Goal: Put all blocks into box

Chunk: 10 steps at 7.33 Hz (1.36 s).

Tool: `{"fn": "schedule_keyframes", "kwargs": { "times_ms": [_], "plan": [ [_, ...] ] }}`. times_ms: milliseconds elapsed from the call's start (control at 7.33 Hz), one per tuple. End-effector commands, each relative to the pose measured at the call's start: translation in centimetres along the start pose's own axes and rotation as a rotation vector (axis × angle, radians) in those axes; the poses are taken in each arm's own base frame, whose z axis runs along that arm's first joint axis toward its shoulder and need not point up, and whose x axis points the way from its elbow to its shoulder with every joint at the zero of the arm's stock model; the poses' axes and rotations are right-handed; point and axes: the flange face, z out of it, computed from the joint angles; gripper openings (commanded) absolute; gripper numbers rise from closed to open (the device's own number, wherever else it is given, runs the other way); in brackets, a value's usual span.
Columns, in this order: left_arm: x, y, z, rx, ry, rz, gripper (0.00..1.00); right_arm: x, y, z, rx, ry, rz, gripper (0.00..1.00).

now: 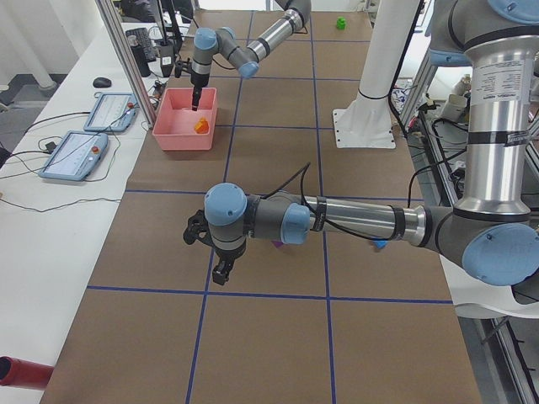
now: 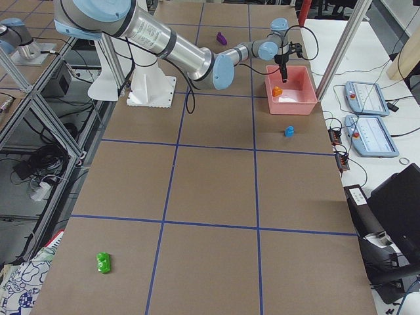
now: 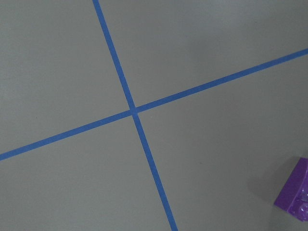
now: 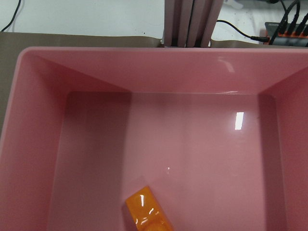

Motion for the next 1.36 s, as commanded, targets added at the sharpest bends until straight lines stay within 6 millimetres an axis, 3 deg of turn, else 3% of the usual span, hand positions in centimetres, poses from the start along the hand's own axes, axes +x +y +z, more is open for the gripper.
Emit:
{"fn": "schedule_keyframes", "kwargs": {
  "times_ms": [0, 273, 409, 682, 818, 955, 1227],
  "plan": [
    [2.0, -1.3, -1.9, 0.064, -0.009, -0.083, 1.00, 2.3, -1.3, -5.3, -0.070, 0.037, -0.045, 0.99],
    [3.9, -2.3, -0.9, 0.093, -0.002, -0.002, 1.00, 10.8, 1.1, -6.2, -0.090, -0.038, -0.070, 0.99],
    [7.3, -3.3, 2.2, 0.068, 0.024, 0.105, 1.00, 15.8, 3.4, -6.2, -0.080, -0.042, -0.079, 0.99],
    [9.5, -2.0, 5.9, 0.071, 0.007, 0.222, 1.00, 24.2, 7.7, -9.0, -0.100, -0.048, -0.058, 0.99],
    [11.1, -1.1, 8.6, 0.045, -0.018, 0.279, 1.00, 28.0, 11.5, -10.8, -0.133, -0.016, -0.080, 0.99],
    [13.2, -1.2, 11.0, 0.012, -0.041, 0.324, 1.00, 31.0, 15.3, -12.0, -0.163, 0.005, -0.131, 0.99],
    [17.6, -0.9, 14.8, -0.024, -0.054, 0.433, 1.00, 34.9, 19.4, -12.5, -0.178, 0.018, -0.159, 0.99]
  ]
}}
